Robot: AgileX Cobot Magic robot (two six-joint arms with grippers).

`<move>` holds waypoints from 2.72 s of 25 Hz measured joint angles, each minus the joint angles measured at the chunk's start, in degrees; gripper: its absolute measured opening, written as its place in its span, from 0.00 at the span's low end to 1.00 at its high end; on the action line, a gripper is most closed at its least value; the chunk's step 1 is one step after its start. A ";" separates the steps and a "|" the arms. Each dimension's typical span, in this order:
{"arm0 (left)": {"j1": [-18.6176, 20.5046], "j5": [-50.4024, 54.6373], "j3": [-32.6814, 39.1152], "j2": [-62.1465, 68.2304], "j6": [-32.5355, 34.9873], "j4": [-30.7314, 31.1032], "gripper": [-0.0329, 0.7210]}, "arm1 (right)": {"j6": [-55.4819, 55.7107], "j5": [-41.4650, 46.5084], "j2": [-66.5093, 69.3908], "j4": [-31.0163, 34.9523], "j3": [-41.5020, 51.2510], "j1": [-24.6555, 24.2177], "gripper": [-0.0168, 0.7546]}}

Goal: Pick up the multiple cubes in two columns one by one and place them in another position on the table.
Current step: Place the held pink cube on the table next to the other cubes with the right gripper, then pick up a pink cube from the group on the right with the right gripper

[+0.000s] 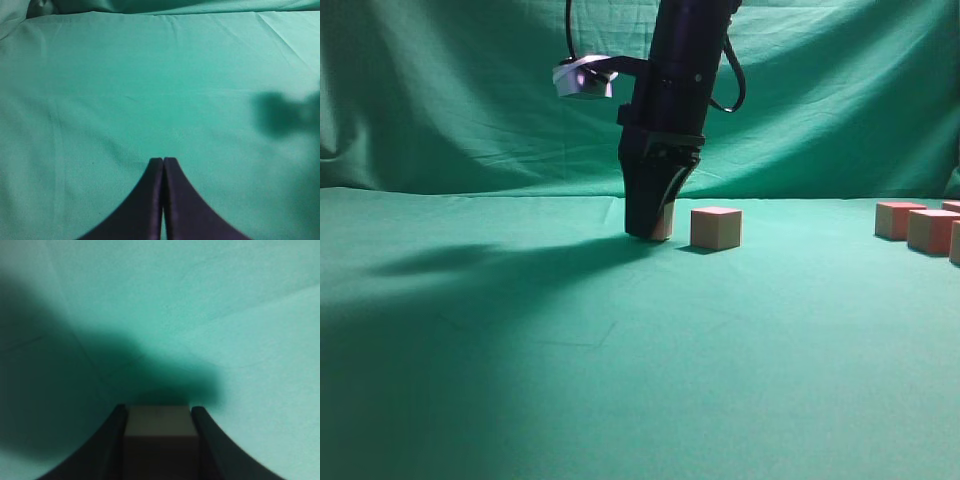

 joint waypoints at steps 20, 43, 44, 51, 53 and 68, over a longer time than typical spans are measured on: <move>0.00 0.00 0.00 0.00 0.00 0.00 0.04 | -1.61 0.12 0.23 -2.03 0.00 0.00 0.37; 0.00 0.00 0.00 0.00 0.00 0.00 0.04 | 3.20 1.08 -0.69 -0.66 0.00 0.00 0.79; 0.00 0.00 0.00 0.00 0.00 0.00 0.04 | 3.66 1.18 -1.60 -0.91 0.00 0.00 0.79; 0.00 0.00 0.00 0.00 0.00 0.00 0.04 | 8.72 3.77 -9.83 -3.84 0.00 0.00 0.85; 0.00 0.00 0.00 0.00 0.00 0.00 0.04 | 11.19 5.29 -12.90 -4.03 0.00 0.00 0.82; 0.00 0.00 0.00 0.00 0.00 0.00 0.04 | 42.73 7.53 -36.48 -12.12 0.00 0.00 0.75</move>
